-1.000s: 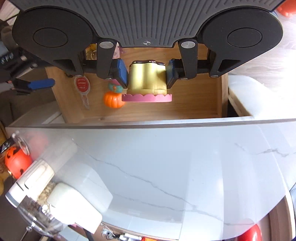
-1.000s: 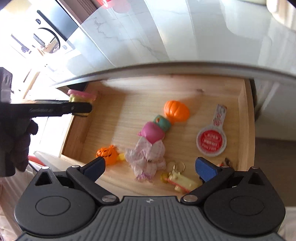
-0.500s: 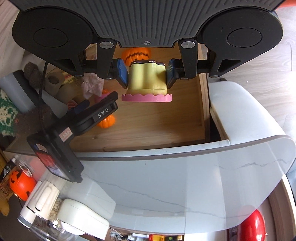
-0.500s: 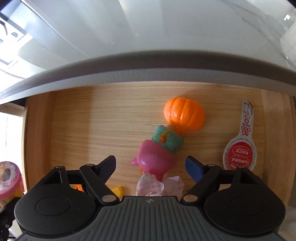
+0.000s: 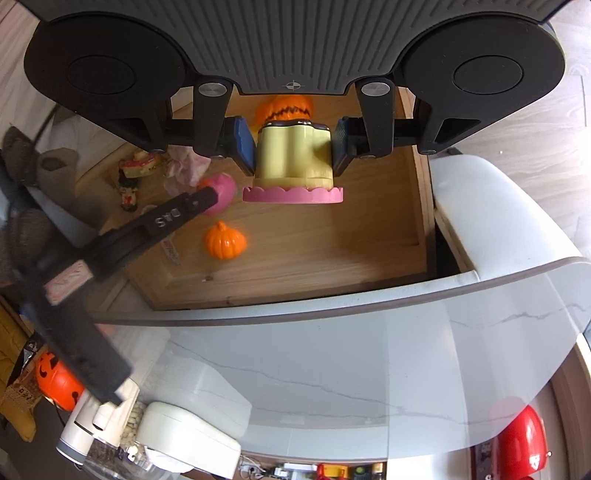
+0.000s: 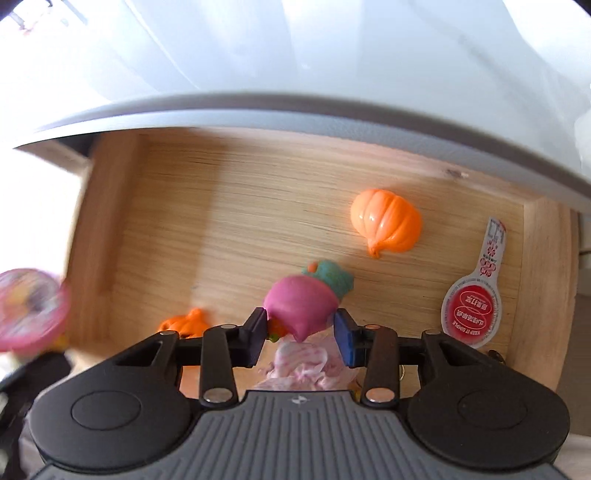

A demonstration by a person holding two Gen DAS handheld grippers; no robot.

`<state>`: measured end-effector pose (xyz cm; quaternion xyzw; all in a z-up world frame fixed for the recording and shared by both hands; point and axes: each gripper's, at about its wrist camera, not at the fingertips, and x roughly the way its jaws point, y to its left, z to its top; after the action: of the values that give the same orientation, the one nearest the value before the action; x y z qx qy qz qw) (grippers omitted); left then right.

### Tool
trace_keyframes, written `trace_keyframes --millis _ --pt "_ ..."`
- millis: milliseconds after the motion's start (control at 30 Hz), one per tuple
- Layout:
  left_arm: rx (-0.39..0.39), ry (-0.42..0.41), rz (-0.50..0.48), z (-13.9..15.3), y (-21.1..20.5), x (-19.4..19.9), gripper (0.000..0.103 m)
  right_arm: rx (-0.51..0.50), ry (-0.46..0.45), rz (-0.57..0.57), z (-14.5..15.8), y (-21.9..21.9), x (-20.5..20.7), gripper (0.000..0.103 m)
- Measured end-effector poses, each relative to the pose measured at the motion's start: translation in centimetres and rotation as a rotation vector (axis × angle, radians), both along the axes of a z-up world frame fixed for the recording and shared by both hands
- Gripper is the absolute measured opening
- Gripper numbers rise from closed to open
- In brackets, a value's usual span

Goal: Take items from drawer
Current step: 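Lift the cupcake toy with the left tool while the right tool grasps the pink pig toy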

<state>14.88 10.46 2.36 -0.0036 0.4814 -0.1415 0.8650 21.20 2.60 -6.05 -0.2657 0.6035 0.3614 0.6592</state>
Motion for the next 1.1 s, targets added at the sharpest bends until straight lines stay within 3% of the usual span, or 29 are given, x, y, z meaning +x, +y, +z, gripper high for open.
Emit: trace_keyframes --millis 33,67,167,267,433,467,533,633,667,733,800,1100 --pt "-0.024 0.001 -0.003 0.0 0.1 0.1 0.047 0.031 -0.008 0.022 1.1 -0.4 -0.4 0.019" --pt "-0.053 -0.003 -0.006 0.1 0.2 0.2 0.047 0.070 -0.022 0.052 2.6 -1.0 -1.0 0.016" --pt "-0.131 -0.039 0.000 0.8 0.6 0.3 0.047 0.185 -0.061 0.115 5.9 -3.3 -2.0 0.016" --pt "-0.150 -0.070 0.053 1.6 1.0 0.8 0.047 0.265 -0.082 0.134 8.0 -4.9 -2.7 0.016" --pt "-0.168 -0.114 0.184 2.9 2.6 1.7 0.047 0.233 -0.097 0.131 8.6 -6.0 -1.4 0.019" --pt "-0.173 -0.118 0.205 3.1 3.0 1.9 0.047 0.220 -0.129 0.192 8.4 -5.7 -2.1 0.021" --pt "-0.188 -0.114 0.240 3.2 3.8 2.1 0.047 0.200 -0.172 0.292 7.7 -4.6 -3.1 0.039" --pt "-0.183 -0.086 0.258 2.6 4.4 2.1 0.047 0.183 -0.131 0.399 6.2 -2.0 -4.0 0.053" --pt "-0.176 -0.074 0.257 2.3 4.5 2.0 0.047 0.174 -0.101 0.409 5.5 -0.9 -4.0 0.055" --pt "-0.162 -0.052 0.252 1.8 4.8 1.7 0.047 0.144 -0.051 0.409 4.0 1.3 -4.0 0.072" --pt "-0.153 -0.033 0.252 1.3 5.1 1.5 0.047 0.105 -0.047 0.390 2.6 3.1 -4.0 0.080" --pt "-0.156 0.005 0.228 0.4 5.7 0.9 0.047 -0.125 -0.014 0.440 -3.2 8.0 -4.7 0.081"
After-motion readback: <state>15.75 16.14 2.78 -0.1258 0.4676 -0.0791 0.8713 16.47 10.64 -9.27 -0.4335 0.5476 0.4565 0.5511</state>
